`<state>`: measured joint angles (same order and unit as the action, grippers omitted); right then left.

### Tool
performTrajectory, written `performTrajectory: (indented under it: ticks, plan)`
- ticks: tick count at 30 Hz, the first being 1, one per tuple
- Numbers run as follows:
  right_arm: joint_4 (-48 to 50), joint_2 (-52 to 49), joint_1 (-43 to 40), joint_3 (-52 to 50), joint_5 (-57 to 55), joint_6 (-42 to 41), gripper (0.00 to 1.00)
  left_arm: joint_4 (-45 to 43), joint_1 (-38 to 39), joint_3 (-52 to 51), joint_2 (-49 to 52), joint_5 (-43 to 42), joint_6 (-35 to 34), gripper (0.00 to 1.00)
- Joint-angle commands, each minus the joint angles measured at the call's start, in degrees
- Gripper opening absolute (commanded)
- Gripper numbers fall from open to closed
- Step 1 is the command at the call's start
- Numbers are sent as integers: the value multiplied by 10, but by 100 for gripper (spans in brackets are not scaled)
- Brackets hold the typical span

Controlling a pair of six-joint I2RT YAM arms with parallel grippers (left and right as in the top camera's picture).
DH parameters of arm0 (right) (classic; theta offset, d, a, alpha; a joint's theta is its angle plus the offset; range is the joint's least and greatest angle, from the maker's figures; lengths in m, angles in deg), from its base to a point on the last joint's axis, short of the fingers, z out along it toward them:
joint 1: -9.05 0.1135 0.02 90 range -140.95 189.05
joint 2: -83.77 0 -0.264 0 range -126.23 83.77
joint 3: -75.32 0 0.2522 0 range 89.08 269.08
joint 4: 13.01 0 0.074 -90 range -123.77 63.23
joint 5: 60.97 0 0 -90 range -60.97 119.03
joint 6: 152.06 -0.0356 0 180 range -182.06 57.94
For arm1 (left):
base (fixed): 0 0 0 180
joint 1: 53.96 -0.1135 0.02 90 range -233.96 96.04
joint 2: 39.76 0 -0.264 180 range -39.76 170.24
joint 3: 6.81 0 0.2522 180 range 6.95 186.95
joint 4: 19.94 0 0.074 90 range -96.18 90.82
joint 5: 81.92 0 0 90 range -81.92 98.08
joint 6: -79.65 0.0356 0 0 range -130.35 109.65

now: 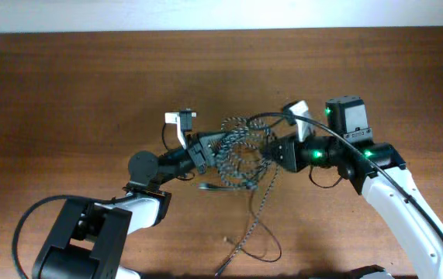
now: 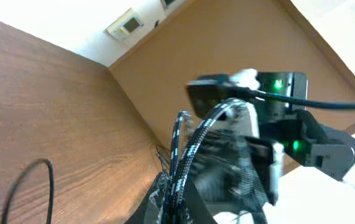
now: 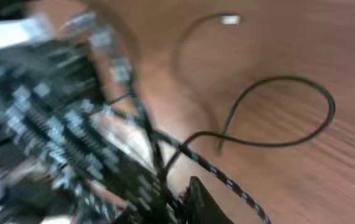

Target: Untangle cables

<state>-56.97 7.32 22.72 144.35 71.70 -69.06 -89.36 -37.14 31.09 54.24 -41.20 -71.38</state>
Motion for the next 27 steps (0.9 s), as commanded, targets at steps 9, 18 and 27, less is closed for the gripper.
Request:
performTrajectory:
  ticks: [9,18,27]
  plan:
    - [-42,21,1,49,-382,-100,99,-71,-108,-2,-1,-144,-27,0]
    - [-256,-40,2,76,-115,-360,47,-9,-110,-2,-1,-124,-2,0]
    - [23,-196,13,76,-110,-456,35,-9,-54,-2,-1,-133,-56,3]
